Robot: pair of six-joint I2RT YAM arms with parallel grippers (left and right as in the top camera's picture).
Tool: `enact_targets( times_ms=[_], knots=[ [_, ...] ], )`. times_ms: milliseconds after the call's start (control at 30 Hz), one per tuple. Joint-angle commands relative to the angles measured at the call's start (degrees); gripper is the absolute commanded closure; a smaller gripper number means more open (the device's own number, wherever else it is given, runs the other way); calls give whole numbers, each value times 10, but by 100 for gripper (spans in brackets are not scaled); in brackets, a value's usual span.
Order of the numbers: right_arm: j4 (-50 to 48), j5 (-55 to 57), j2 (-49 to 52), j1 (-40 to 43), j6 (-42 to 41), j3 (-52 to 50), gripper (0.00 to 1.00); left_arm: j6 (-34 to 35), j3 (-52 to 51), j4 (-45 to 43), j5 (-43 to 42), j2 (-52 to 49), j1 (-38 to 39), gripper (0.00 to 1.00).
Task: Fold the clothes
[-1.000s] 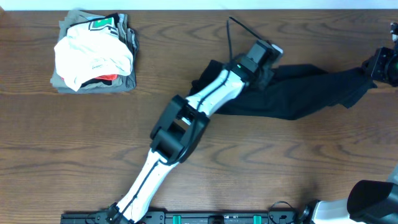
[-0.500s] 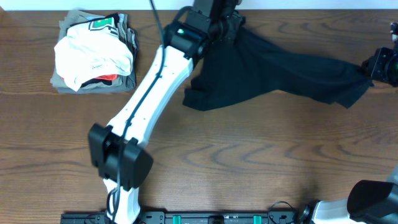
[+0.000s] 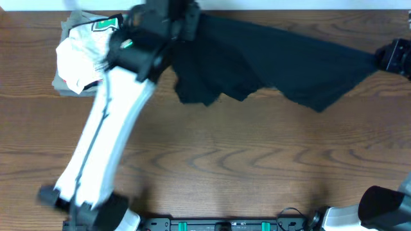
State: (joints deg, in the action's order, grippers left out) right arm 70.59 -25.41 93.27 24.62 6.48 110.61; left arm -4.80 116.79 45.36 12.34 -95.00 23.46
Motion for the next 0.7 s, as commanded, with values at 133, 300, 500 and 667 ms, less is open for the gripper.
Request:
enact_targets(
  times_ms=[133, 300, 500, 667],
  knots=[
    [46, 23, -43, 27, 5, 93, 99, -9, 6, 28, 53, 132, -17, 95],
    [82, 23, -88, 51, 5, 122, 99, -10, 6, 47, 53, 207, 1, 94],
    [119, 66, -158, 79, 4, 124, 99, -9, 6, 65, 53, 284, 38, 94],
    [127, 151, -193, 91, -14, 124, 99, -10, 6, 69, 53, 308, 52, 94]
  ],
)
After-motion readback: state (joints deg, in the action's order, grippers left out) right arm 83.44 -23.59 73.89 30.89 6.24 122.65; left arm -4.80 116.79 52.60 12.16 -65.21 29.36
